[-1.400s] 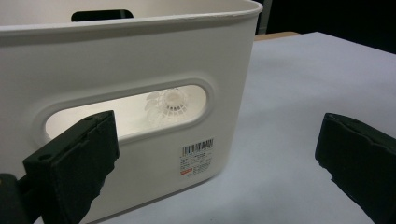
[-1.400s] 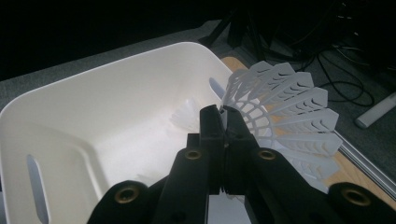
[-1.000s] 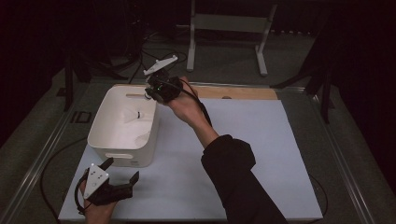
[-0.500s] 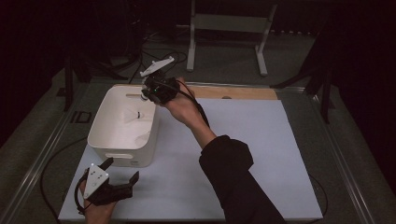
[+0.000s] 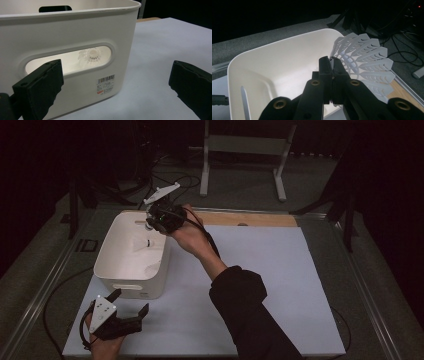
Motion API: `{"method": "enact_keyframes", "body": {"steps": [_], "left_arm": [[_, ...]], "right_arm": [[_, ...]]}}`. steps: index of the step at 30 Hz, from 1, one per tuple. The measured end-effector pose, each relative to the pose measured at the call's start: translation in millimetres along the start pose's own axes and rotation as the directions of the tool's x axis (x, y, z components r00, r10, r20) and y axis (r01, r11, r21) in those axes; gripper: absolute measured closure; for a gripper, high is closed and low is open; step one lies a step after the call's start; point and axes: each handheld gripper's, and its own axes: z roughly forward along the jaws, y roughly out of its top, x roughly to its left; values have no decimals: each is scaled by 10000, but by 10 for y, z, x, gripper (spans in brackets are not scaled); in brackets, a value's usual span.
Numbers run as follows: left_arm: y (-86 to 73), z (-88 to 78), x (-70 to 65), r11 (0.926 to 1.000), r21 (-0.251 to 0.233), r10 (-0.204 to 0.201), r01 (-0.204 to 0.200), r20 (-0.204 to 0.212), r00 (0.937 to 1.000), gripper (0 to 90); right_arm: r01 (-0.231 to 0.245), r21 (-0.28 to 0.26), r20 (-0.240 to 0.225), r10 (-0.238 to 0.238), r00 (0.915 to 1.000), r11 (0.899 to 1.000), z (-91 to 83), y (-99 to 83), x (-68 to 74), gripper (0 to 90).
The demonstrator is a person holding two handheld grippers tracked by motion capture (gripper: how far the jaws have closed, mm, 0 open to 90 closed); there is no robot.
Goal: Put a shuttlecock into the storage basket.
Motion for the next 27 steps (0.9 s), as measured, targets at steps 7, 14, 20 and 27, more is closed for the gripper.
{"method": "enact_keyframes", "body": {"steps": [7, 14, 20, 27], "left_arm": [[0, 0, 0, 10000, -3, -1, 1, 3, 10000, 3], [0, 1, 1, 10000, 0, -3, 3, 5, 10000, 3], [0, -1, 1, 10000, -8, -12, 12, -2, 10000, 3], [0, -6, 6, 10000, -12, -25, 25, -28, 10000, 3]], "right_arm": [[104, 44, -155, -103, 9998, 9999, 54, 0, 35, 887], [75, 80, -214, -73, 9997, 9999, 87, -2, 59, 888], [97, 104, -279, -94, 9996, 9999, 112, -12, 68, 887], [105, 215, -349, -97, 9993, 9997, 140, -32, 77, 886]]}}
